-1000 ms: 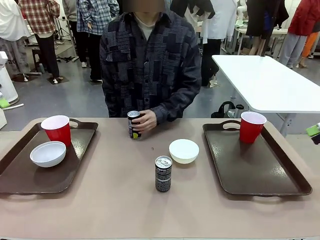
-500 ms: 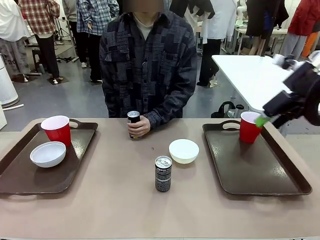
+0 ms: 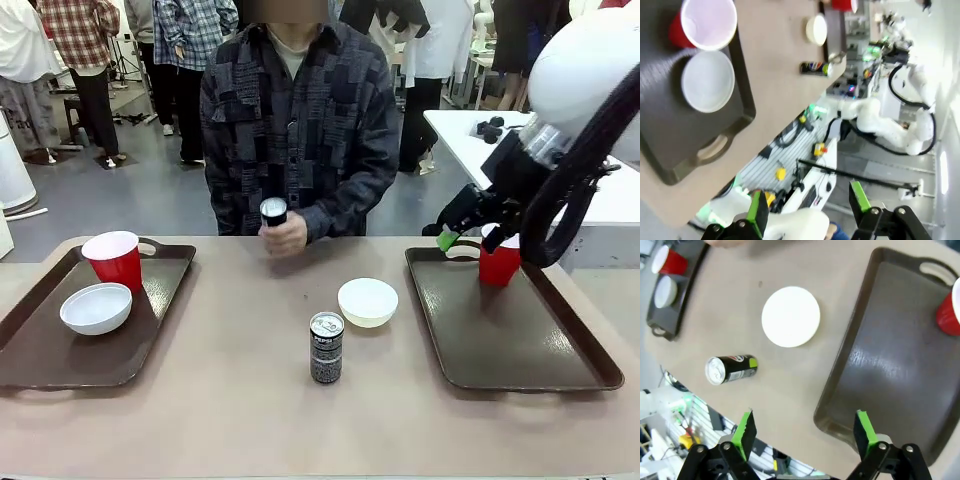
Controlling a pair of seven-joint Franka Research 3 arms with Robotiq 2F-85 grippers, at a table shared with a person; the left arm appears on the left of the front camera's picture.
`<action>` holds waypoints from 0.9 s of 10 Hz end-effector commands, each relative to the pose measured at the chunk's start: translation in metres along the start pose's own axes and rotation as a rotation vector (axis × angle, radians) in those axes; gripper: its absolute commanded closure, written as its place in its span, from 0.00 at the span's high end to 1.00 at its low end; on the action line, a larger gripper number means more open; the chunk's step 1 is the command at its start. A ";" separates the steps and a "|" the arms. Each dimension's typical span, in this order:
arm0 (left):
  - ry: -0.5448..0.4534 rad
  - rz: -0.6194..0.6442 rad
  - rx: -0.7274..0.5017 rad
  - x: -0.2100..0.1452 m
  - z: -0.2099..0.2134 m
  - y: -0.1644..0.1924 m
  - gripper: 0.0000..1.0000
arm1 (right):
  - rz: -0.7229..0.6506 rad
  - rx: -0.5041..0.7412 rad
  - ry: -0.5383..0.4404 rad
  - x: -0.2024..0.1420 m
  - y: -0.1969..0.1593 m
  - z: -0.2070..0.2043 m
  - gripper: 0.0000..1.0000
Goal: Prepare tableware on both trays.
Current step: Pick up a Picnic Bowl from the table and place it on a Handle tray.
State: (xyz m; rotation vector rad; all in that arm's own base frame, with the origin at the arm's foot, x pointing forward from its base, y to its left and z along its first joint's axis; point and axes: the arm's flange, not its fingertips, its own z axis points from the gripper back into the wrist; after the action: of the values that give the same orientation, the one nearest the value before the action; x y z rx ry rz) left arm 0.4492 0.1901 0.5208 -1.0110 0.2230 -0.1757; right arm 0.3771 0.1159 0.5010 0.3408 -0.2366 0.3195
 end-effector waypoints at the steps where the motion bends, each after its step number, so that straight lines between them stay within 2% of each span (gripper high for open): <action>1: -0.148 -0.007 -0.059 -0.007 -0.003 0.000 0.86 | 0.028 0.007 0.003 -0.013 0.007 0.018 1.00; 3: -0.193 -0.010 -0.061 -0.016 0.011 0.002 0.86 | 0.028 0.007 0.003 -0.013 0.007 0.018 1.00; 4: -0.175 -0.053 -0.008 -0.021 0.010 0.004 0.86 | 0.015 0.019 -0.007 -0.005 0.006 0.011 1.00; 5: -0.150 -0.015 -0.065 -0.011 0.014 0.009 0.86 | 0.032 -0.011 0.015 -0.008 0.004 0.010 1.00; 8: -0.150 -0.015 -0.065 -0.011 0.014 0.009 0.86 | 0.075 -0.044 0.128 0.021 0.041 -0.026 1.00; 9: -0.150 -0.015 -0.065 -0.011 0.014 0.009 0.86 | 0.084 -0.071 0.133 0.028 0.050 -0.038 1.00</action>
State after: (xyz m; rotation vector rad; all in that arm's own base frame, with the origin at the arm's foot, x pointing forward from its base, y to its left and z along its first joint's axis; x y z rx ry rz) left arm 0.4439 0.2092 0.5191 -1.0813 0.0794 -0.1062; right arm 0.3764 0.1641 0.4872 0.2863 -0.1471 0.4241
